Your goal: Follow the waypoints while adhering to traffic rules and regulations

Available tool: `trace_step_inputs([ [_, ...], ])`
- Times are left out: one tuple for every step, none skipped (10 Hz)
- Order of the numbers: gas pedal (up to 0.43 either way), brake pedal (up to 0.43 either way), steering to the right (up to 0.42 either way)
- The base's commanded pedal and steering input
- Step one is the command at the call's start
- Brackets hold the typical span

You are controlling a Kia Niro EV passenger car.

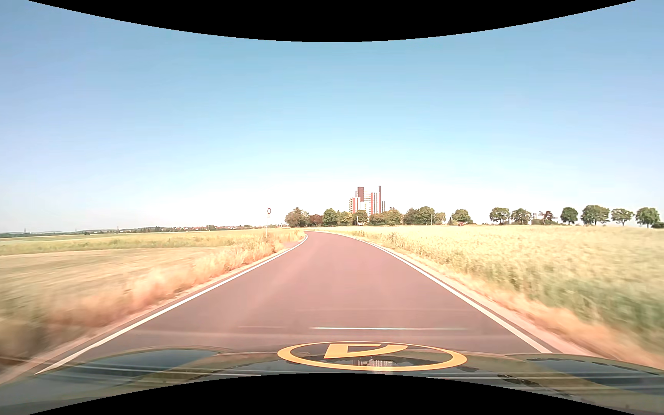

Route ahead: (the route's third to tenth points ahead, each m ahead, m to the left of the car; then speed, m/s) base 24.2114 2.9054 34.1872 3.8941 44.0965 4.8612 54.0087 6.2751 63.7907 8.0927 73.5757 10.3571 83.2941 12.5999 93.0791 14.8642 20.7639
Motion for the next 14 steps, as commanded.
trace_step_inputs([
  [0.189, 0.0, -0.013],
  [0.189, 0.0, -0.013],
  [0.177, 0.0, -0.014],
  [0.177, 0.0, -0.016],
  [0.177, 0.0, -0.018],
  [0.177, 0.0, -0.018],
  [0.177, 0.0, -0.018],
  [0.169, 0.0, -0.018],
  [0.169, 0.0, -0.018],
  [0.169, 0.0, -0.018],
  [0.169, 0.0, -0.018],
  [0.169, 0.0, -0.018],
  [0.177, 0.0, -0.018],
  [0.189, 0.0, -0.018],
])
